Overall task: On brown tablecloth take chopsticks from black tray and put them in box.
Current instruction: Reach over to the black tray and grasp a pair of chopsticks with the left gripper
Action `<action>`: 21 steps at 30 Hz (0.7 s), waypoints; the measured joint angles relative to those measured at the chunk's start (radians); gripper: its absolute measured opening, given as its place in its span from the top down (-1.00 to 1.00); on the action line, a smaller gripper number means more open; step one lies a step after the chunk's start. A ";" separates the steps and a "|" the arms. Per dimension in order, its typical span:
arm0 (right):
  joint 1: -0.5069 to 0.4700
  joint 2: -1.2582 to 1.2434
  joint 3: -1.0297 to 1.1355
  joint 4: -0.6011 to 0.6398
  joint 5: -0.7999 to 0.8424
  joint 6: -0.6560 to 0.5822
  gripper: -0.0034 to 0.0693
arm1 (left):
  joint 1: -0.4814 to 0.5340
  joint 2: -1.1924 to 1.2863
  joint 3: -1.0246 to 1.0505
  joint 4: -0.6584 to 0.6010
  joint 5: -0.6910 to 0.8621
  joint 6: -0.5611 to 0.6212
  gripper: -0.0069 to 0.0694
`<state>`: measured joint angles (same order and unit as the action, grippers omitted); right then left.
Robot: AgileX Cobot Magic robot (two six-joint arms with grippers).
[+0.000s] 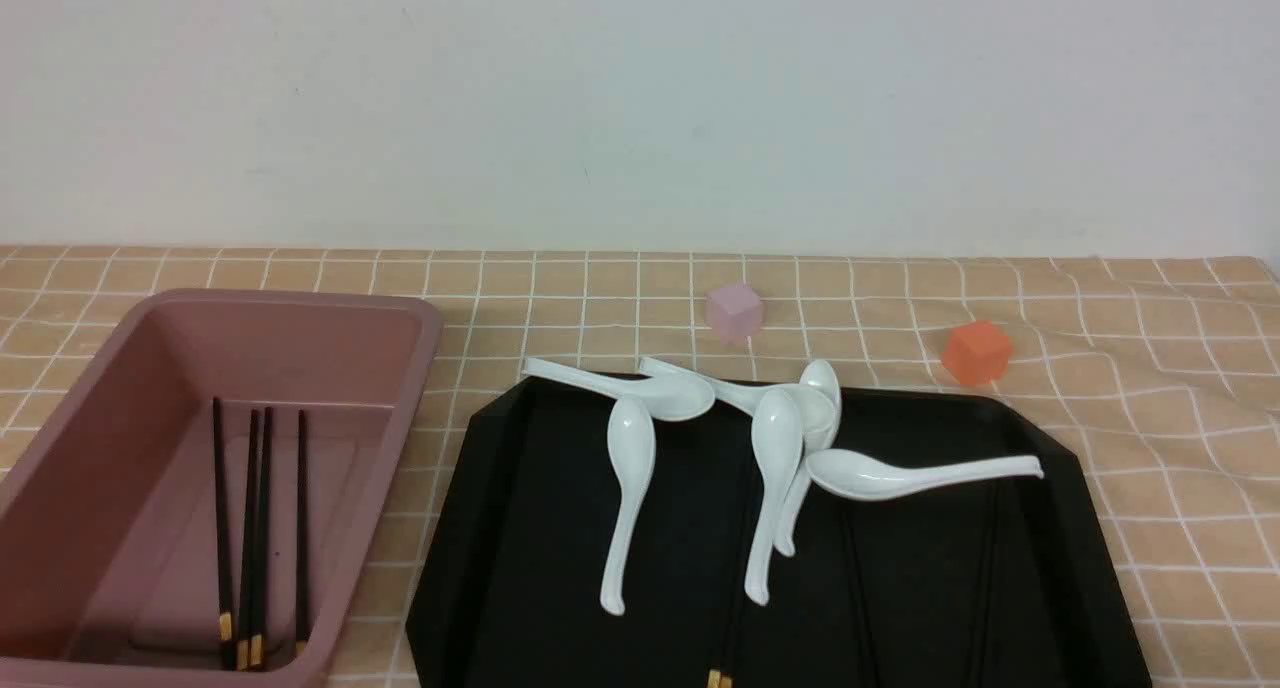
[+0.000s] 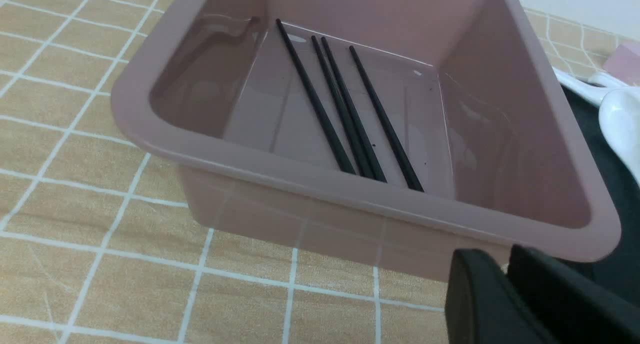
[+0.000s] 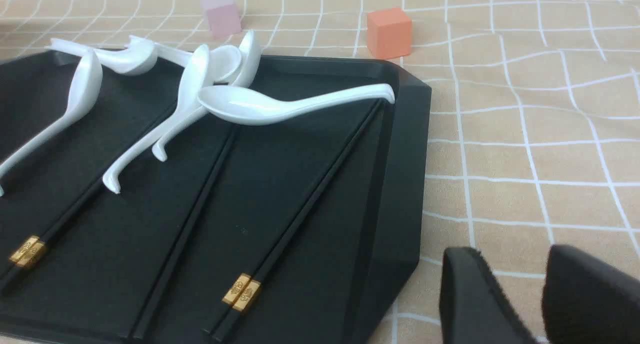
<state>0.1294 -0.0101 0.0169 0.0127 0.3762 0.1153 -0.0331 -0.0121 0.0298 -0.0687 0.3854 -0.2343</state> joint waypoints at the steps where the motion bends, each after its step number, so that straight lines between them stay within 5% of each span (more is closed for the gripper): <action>1: 0.000 0.000 0.000 0.000 0.000 0.000 0.25 | 0.000 0.000 0.000 0.000 0.000 0.000 0.55; 21: 0.000 0.000 0.000 0.000 0.000 0.000 0.25 | 0.000 0.000 0.000 0.000 0.000 0.001 0.52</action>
<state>0.1294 -0.0101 0.0169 0.0127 0.3762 0.1153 -0.0331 -0.0121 0.0298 -0.0687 0.3854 -0.2336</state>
